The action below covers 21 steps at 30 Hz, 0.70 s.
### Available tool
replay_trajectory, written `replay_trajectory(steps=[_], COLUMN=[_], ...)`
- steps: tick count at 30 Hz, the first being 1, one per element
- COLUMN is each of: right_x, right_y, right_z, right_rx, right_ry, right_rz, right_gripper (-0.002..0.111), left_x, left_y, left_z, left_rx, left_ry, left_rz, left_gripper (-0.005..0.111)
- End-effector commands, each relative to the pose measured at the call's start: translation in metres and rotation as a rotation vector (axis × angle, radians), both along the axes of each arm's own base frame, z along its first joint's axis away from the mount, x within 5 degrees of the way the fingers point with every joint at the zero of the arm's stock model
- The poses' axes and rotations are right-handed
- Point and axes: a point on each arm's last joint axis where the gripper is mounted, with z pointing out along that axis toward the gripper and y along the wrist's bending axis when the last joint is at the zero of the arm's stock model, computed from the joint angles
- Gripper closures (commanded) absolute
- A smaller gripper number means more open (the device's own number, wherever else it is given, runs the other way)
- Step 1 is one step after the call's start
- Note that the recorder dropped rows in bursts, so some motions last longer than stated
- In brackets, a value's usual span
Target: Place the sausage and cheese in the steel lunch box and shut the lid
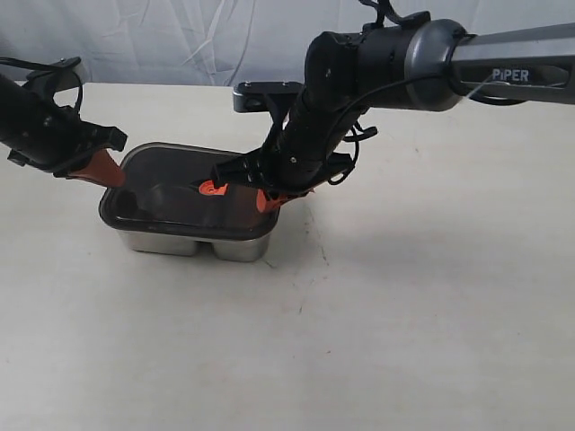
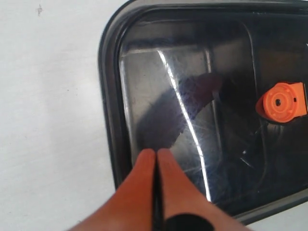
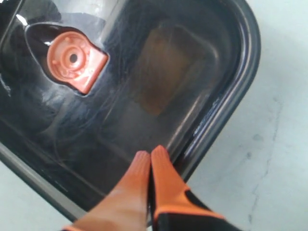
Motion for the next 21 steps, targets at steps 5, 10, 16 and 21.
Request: replay_trajectory(steps=[5, 10, 16, 21], right_x=[-0.003, 0.0, 0.003, 0.002], right_y=[-0.001, 0.0, -0.003, -0.013], right_z=[-0.032, -0.023, 0.019, 0.055], right_rx=[-0.061, -0.037, 0.035, 0.049], right_ry=[0.075, 0.021, -0.122, -0.226], right_rz=[0.004, 0.004, -0.008, -0.037], right_gripper=[0.109, 0.109, 0.109, 0.109], left_x=[-0.001, -0.001, -0.009, -0.013], left_y=[0.0, -0.001, 0.0, 0.004], left_z=[-0.012, 0.003, 0.048, 0.067], left_rx=[0.007, -0.002, 0.007, 0.051], left_ry=[0.028, -0.029, -0.178, -0.268], left_rz=[0.009, 0.008, 0.011, 0.026], left_gripper=[0.107, 0.107, 0.107, 0.107])
